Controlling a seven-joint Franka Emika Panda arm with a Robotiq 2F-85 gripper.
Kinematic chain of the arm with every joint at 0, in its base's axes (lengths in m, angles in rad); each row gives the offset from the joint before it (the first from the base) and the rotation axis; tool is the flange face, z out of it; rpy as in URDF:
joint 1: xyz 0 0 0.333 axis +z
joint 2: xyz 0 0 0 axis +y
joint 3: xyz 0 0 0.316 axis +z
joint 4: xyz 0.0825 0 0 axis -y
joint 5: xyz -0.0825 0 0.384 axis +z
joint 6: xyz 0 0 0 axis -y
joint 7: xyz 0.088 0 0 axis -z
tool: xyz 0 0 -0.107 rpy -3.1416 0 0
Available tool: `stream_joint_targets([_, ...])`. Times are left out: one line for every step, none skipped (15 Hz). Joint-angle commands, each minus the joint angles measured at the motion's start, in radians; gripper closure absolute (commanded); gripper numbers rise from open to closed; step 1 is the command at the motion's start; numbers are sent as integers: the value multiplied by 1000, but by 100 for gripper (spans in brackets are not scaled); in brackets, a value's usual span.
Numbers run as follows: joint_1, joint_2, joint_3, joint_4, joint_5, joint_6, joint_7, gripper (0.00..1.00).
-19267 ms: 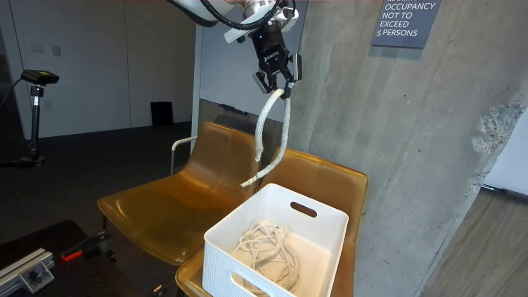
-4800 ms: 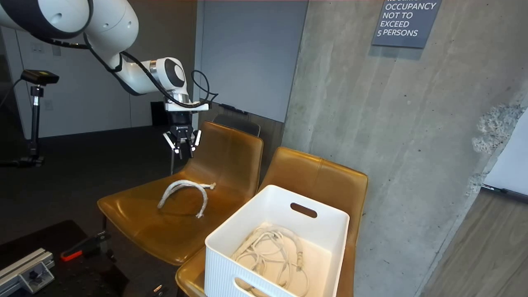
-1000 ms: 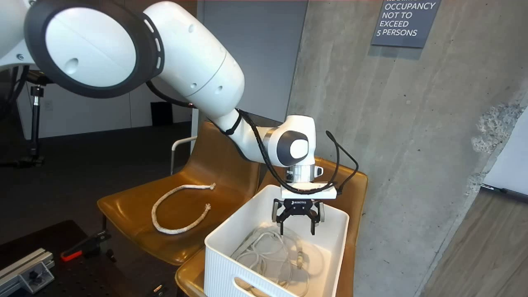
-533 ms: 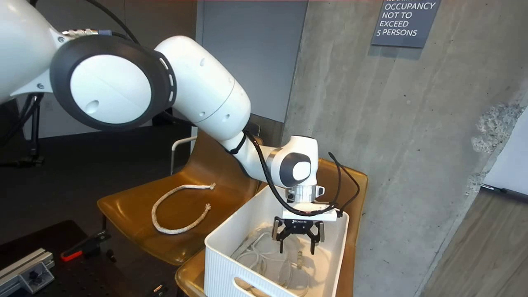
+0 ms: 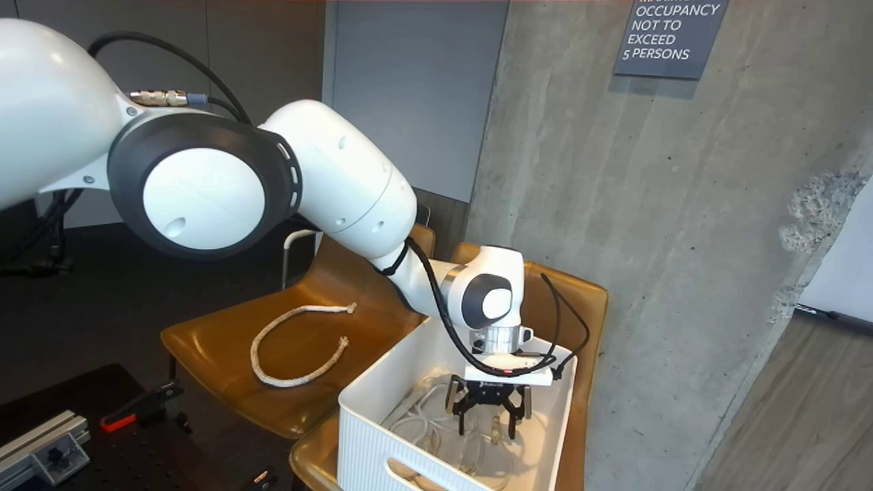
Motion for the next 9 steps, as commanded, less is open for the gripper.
stream_joint_targets([-10, 51, 8, 78, 24, -52, -18, 9])
stream_joint_targets([-10, 58, 7, 86, 24, -60, -18, 28])
stream_joint_targets([-10, 62, 8, 90, 25, -68, -18, 34])
stream_joint_targets([-11, 66, 8, 97, 25, -72, -17, 42])
stream_joint_targets([-10, 68, 7, 104, 25, -78, -16, 50])
stream_joint_targets([-9, 70, 6, 107, 24, -82, -16, 57])
stream_joint_targets([-9, 72, 6, 111, 23, -85, -15, 66])
stream_joint_targets([-9, 72, 6, 110, 23, -83, -14, 72])
stream_joint_targets([-8, 70, 5, 106, 21, -79, -12, 81])
